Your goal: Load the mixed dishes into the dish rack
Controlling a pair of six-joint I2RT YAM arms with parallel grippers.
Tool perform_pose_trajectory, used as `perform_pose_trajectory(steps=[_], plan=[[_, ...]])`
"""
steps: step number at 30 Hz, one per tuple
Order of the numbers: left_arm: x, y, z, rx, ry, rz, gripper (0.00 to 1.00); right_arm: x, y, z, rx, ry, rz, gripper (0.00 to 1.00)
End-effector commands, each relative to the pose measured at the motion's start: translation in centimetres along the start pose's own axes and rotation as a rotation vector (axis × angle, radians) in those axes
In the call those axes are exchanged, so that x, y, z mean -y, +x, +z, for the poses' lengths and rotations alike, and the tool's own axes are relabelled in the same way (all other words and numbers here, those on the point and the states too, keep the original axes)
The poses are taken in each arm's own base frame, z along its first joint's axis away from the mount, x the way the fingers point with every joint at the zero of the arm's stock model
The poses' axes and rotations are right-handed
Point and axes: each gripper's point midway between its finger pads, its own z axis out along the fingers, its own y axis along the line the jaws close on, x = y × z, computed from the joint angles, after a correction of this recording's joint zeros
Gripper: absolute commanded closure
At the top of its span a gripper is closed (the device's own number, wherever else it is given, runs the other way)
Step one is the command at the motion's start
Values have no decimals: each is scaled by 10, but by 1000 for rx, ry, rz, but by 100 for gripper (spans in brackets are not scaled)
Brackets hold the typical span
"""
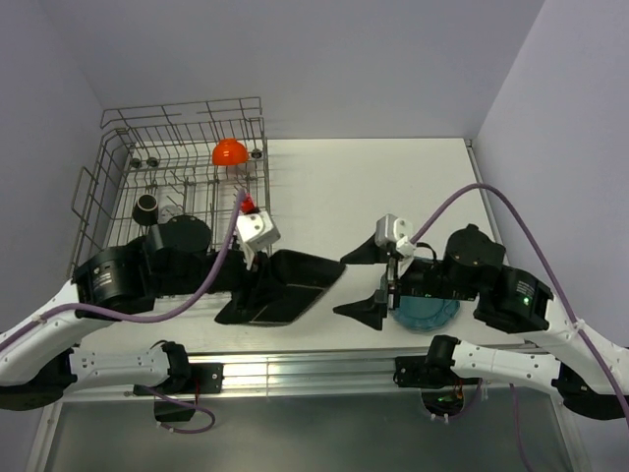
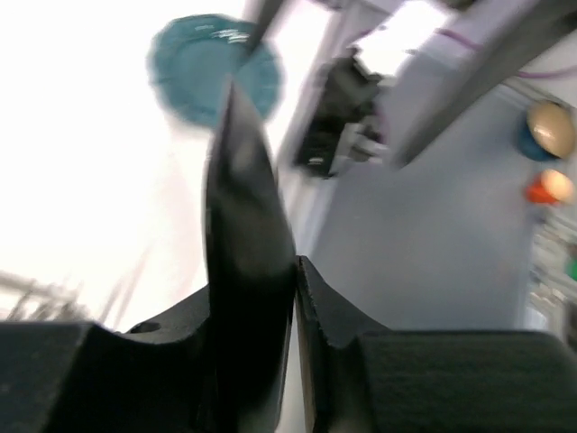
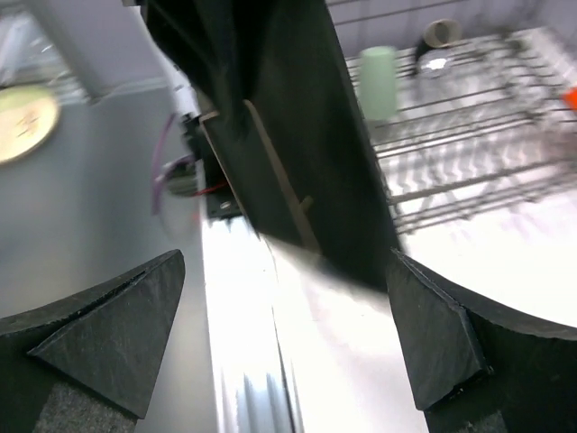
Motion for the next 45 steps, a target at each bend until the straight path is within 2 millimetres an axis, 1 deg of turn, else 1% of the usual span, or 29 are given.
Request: perform_pose_trajectory(steps=[1, 3, 6, 9, 10, 11, 12, 14, 15, 17, 18, 19, 20, 21, 23, 24, 25, 26, 28, 29, 31, 34, 36, 37, 40, 41, 42, 43, 45], plan=[[-30, -47, -42, 202, -196, -1, 100, 20, -36, -27, 122, 168, -18, 0], [-38, -48, -54, 210, -249, -8, 100, 30, -38, -38, 149, 243, -19, 0], [-46, -54, -72, 231, -317, -4, 100, 34, -38, -47, 177, 277, -21, 0], [-54, -60, -87, 255, -380, 8, 100, 33, -34, -48, 178, 277, -20, 0], [-54, -58, -85, 241, -377, 16, 100, 34, -29, -46, 166, 277, -16, 0], [-69, -59, -89, 246, -473, -22, 100, 35, -25, -44, 154, 278, -11, 0], [-75, -52, -86, 224, -507, -53, 100, 37, -19, -39, 138, 284, -4, 0], [-71, -55, -79, 249, -468, -39, 100, 39, -3, -24, 92, 268, 8, 0], [-71, -47, -70, 228, -447, -28, 100, 41, 8, -10, 41, 257, 11, 0], [-78, -44, -63, 207, -468, -10, 100, 46, 15, 7, 13, 264, 73, 0], [-81, -39, -54, 179, -458, -10, 100, 51, 26, 24, -24, 267, 101, 0], [-86, -38, -52, 176, -464, -4, 100, 51, 23, 34, -3, 253, 123, 0], [-92, -44, -52, 201, -470, -3, 100, 51, 32, 45, -15, 242, 137, 0], [-97, -41, -49, 184, -478, -4, 100, 54, 34, 60, -6, 232, 144, 0], [-106, -41, -49, 182, -482, 17, 100, 56, 44, 73, -17, 221, 160, 0], [-121, -42, -57, 194, -532, 0, 100, 57, 47, 82, -17, 216, 163, 0], [-122, -43, -56, 194, -507, 13, 100, 59, 53, 85, -26, 222, 178, 0], [-138, -44, -64, 201, -555, -1, 100, 62, 55, 89, -29, 231, 184, 0], [-145, -40, -61, 182, -530, 7, 100, 68, 62, 97, -40, 254, 192, 0], [-155, -40, -67, 187, -559, -4, 100, 70, 62, 99, -43, 260, 188, 0], [-162, -40, -68, 189, -552, 2, 100, 80, 65, 101, -45, 305, 165, 0], [-169, -40, -69, 191, -537, -2, 100, 90, 53, 101, 17, 344, 168, 0], [-172, -43, -68, 192, -538, -5, 100, 90, 46, 104, 41, 305, 190, 0], [-171, -45, -68, 194, -530, -4, 100, 98, 38, 102, 63, 310, 215, 0], [-166, -57, -72, 227, -517, 7, 100, 108, 30, 112, 67, 270, 253, 0], [-165, -60, -73, 236, -515, 8, 100, 110, 29, 115, 59, 268, 260, 0], [-161, -66, -75, 248, -505, 13, 100, 116, 38, 122, 22, 278, 274, 0], [-159, -68, -76, 252, -502, 13, 100, 120, 30, 124, 35, 283, 264, 0], [-153, -76, -82, 277, -498, 22, 100, 126, 30, 131, 35, 284, 255, 0]])
